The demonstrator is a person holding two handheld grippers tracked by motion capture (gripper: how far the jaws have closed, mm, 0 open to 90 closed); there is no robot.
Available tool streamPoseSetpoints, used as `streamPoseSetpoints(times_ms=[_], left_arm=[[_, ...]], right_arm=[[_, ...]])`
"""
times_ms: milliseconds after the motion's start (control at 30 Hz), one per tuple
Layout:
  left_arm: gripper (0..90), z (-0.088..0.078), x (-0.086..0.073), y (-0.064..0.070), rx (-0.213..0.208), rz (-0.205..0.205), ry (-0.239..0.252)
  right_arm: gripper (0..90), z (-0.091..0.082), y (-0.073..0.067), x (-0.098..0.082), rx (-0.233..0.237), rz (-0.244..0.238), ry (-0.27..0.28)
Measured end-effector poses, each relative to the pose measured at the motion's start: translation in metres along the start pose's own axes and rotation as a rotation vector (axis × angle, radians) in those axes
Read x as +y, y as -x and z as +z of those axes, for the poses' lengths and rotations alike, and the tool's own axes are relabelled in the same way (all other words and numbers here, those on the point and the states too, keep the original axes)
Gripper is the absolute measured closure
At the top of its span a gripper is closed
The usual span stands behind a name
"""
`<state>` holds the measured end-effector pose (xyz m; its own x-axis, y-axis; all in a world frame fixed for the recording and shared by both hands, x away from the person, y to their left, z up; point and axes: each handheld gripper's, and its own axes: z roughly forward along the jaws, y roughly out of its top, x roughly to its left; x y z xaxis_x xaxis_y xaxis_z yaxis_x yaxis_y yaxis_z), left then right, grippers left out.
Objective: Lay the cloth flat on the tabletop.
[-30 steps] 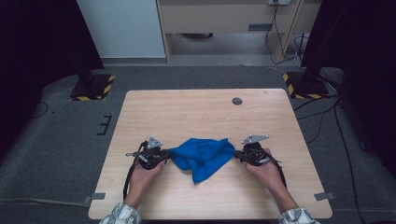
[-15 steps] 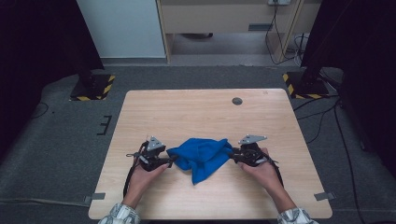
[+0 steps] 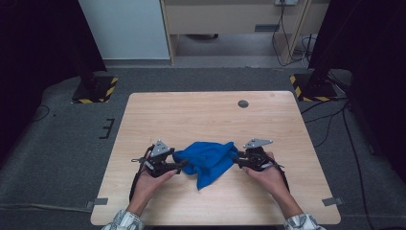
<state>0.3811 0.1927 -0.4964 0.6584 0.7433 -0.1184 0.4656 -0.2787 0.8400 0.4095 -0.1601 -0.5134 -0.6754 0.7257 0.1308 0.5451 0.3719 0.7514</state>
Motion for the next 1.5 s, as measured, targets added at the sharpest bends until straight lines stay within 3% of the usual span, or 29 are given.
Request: streamPoseSetpoints(times_ms=[67,167,333,367,567,667,800,933,1000,1033,1067,1100,1133,1167,1333,1500], left_arm=[[22.2,0.000,0.006,0.005,-0.021,-0.012,0.035],[21.7,0.003,0.014,0.014,-0.033,0.020,0.053],[22.4,0.009,0.017,0.023,-0.030,0.045,0.044],[23.1,0.016,0.014,0.023,-0.012,0.056,0.010],[30.6,0.029,0.007,0.015,0.034,0.031,-0.052],[33.7,0.035,0.005,0.010,0.038,0.020,-0.079],[45.7,0.042,-0.001,0.007,0.019,0.025,-0.144],[53.5,0.043,-0.001,0.008,0.012,0.030,-0.148],[56.3,0.042,-0.001,0.009,0.011,0.033,-0.147],[57.9,0.041,0.000,0.009,0.009,0.033,-0.145],[58.8,0.040,0.000,0.009,0.009,0.033,-0.143],[59.8,0.040,0.000,0.009,0.009,0.033,-0.143],[61.5,0.037,0.001,0.009,0.014,0.032,-0.132],[63.1,0.036,0.002,0.008,0.015,0.029,-0.122],[71.3,0.027,0.005,0.004,0.032,0.010,-0.073],[78.1,0.024,0.005,0.001,0.051,0.010,-0.064]], right_arm=[[60.4,0.001,-0.001,0.001,0.001,0.004,0.004],[58.4,0.002,-0.002,0.001,0.003,0.002,0.004],[56.3,0.003,-0.006,0.002,0.016,-0.006,0.009],[56.0,0.003,-0.007,0.002,0.019,-0.003,0.010],[55.6,0.008,-0.015,0.005,0.039,-0.028,0.018],[55.7,0.009,-0.018,0.007,0.048,-0.033,0.030],[48.8,0.017,-0.023,0.012,0.059,-0.027,0.036],[44.9,0.027,-0.028,0.016,0.078,-0.037,0.043],[47.0,0.028,-0.031,0.017,0.081,-0.049,0.045],[64.7,0.031,-0.036,0.019,0.076,-0.078,0.044],[71.7,0.032,-0.037,0.019,0.075,-0.091,0.050],[71.7,0.032,-0.037,0.019,0.075,-0.091,0.050],[84.8,0.032,-0.037,0.019,0.077,-0.099,0.050],[88.4,0.032,-0.036,0.019,0.074,-0.104,0.052],[89.2,0.025,-0.026,0.020,0.043,-0.073,0.057],[89.4,0.029,-0.022,0.018,0.033,-0.068,0.027]])
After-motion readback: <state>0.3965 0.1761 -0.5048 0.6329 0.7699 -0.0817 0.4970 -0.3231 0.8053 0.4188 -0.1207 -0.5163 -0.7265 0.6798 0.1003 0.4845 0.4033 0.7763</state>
